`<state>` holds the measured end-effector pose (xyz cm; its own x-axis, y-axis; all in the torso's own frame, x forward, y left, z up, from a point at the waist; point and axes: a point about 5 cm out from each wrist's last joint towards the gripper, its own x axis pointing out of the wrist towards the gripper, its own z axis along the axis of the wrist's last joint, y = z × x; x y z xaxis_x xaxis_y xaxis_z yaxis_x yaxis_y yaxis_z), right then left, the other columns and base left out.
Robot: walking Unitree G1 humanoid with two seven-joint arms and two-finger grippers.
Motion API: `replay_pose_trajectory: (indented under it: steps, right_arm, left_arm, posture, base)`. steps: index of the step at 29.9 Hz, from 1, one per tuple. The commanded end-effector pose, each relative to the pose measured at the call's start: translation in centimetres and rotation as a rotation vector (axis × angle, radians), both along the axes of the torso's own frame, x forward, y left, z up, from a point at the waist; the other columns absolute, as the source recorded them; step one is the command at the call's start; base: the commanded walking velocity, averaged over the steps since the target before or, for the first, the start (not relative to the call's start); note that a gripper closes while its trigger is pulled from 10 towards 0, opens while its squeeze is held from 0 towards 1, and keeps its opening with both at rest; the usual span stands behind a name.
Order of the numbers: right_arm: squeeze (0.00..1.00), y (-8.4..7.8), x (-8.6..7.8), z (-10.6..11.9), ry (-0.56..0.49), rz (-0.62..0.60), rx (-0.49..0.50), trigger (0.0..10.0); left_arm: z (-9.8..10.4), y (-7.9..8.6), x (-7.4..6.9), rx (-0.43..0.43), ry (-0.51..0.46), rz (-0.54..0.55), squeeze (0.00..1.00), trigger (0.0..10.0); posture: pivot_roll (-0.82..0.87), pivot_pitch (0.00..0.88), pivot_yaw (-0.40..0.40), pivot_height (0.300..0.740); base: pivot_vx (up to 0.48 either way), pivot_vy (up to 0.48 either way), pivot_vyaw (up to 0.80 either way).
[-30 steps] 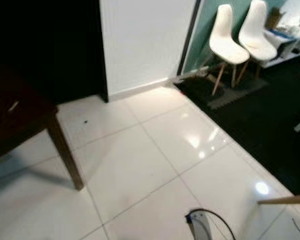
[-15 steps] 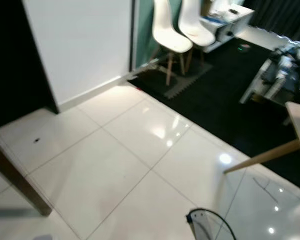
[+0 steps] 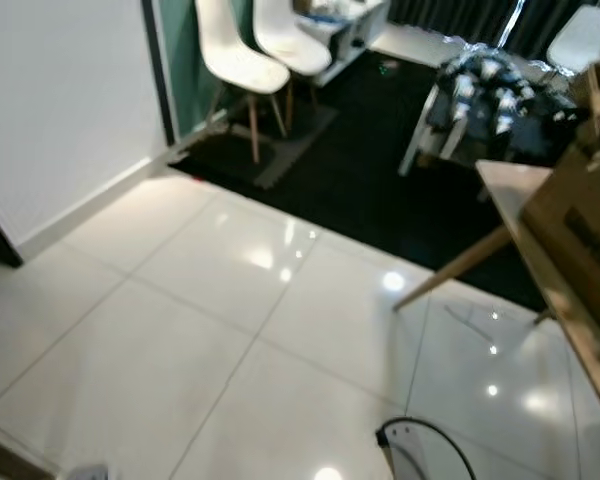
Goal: Picking trash to rubbish bin
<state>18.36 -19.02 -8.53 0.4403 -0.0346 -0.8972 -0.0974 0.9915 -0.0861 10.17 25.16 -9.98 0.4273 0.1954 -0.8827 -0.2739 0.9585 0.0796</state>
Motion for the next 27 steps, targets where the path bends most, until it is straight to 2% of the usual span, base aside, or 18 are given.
replay_pose_trajectory:
  steps: [1,8,12,24,27]
  right_arm:
    - [0.0,-0.1,-1.04,-0.47,0.035,-0.009,0.0,10.0]
    - [0.0,-0.04,-1.02,-0.47,0.03,-0.02,0.003,10.0]
    - [0.0,-0.06,-0.99,-0.46,0.026,-0.026,0.002,10.0]
    - [0.0,-0.02,-0.95,-0.44,0.021,-0.027,0.006,10.0]
    - [0.0,-0.09,-0.94,-0.43,0.02,-0.027,0.005,10.0]
  left_arm:
    - [-0.33,-0.22,-0.94,-0.008,0.038,-0.005,0.0,10.0]
    - [-0.2,0.07,-0.73,-0.015,0.02,0.043,0.0,10.0]
    - [-0.09,0.31,-0.56,-0.019,0.007,0.076,0.0,10.0]
    - [-0.08,0.27,-0.5,-0.021,0.01,0.049,0.0,10.0]
    - [-0.16,0.06,-0.6,-0.029,0.011,0.05,0.0,10.0]
  posture:
    - [0.25,0.088,-0.102,0.74]
    - [0.24,0.088,-0.101,0.74]
    - [0.24,0.087,-0.099,0.74]
    - [0.24,0.088,-0.097,0.74]
    - [0.24,0.09,-0.1,0.74]
  base:
    - [0.0,0.0,-0.8]
    - [0.0,0.0,-0.77]
    - [0.0,0.0,0.0]
    - [0.0,0.0,0.0]
    - [0.293,0.0,0.0]
